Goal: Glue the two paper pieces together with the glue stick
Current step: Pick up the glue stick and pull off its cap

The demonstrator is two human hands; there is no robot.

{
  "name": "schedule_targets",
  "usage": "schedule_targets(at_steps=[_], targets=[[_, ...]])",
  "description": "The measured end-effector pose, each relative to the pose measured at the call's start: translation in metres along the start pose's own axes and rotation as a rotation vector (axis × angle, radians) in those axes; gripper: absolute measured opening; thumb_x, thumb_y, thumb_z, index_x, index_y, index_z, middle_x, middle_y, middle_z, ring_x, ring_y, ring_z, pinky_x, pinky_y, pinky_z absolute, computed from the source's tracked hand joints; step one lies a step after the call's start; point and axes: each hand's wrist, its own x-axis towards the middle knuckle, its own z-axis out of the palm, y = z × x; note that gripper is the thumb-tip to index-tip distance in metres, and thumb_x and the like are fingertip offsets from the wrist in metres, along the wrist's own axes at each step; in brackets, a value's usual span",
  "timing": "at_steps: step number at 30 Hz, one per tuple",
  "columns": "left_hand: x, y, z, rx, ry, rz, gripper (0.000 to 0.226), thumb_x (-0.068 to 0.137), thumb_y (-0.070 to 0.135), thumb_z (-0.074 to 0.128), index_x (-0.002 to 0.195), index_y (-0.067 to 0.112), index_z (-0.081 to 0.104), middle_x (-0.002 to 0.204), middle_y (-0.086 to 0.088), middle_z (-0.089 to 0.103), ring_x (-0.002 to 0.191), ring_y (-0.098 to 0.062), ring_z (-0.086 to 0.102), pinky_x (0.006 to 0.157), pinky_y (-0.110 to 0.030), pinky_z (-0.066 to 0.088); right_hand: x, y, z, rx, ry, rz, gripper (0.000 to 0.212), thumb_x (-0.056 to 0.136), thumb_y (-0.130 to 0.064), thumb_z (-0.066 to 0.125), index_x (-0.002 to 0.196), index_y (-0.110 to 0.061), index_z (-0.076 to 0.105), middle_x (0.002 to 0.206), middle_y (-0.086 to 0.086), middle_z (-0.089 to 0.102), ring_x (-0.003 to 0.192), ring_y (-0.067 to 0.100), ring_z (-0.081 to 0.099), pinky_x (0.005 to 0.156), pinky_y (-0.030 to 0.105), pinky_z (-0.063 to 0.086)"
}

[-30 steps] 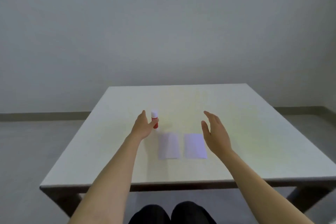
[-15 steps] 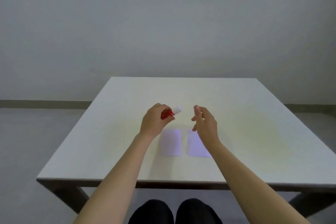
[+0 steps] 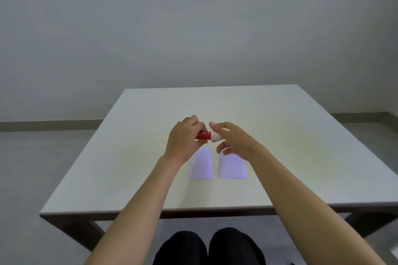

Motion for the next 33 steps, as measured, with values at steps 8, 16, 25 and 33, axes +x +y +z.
schedule_targets(at_steps=[8,16,25,33], targets=[[0.0,-0.007,-0.004,0.008,0.03,-0.011,0.02,0.072,0.023,0.076,0.088,0.015,0.067,0.086,0.0,0.057,0.073,-0.017,0.048,0.066,-0.024,0.033,0.005,-0.005,-0.002,0.047,-0.021,-0.051,0.036,0.089,-0.031,0.064,0.116,-0.009,0.055,0.091,0.009,0.06,0.053,0.018,0.057,0.053,0.025,0.049],[0.0,-0.014,-0.004,0.028,0.043,-0.019,0.019,0.072,0.022,0.077,0.087,0.014,0.067,0.085,-0.001,0.057,0.073,-0.02,0.053,0.065,-0.027,0.037,0.008,-0.001,0.006,-0.019,-0.048,-0.134,0.026,0.091,-0.027,0.061,0.113,-0.013,0.058,0.083,0.006,0.062,0.054,0.017,0.056,0.055,0.025,0.047],[0.0,-0.024,-0.003,-0.038,0.045,-0.102,0.022,0.071,0.027,0.078,0.087,0.018,0.066,0.084,0.004,0.056,0.072,-0.016,0.054,0.058,-0.023,0.032,0.014,-0.004,0.013,-0.053,0.044,-0.228,0.009,0.093,-0.013,0.057,0.098,-0.007,0.06,0.072,0.006,0.06,0.051,0.017,0.055,0.053,0.024,0.048],[-0.008,-0.043,-0.002,-0.555,0.144,-0.61,0.008,0.076,0.035,0.073,0.076,0.028,0.068,0.071,0.014,0.067,0.064,-0.011,0.065,0.06,-0.024,0.045,0.045,0.025,-0.043,-0.327,0.656,-0.144,0.029,0.088,-0.018,0.061,0.116,-0.009,0.06,0.098,0.011,0.068,0.093,0.03,0.065,0.08,0.031,0.046]])
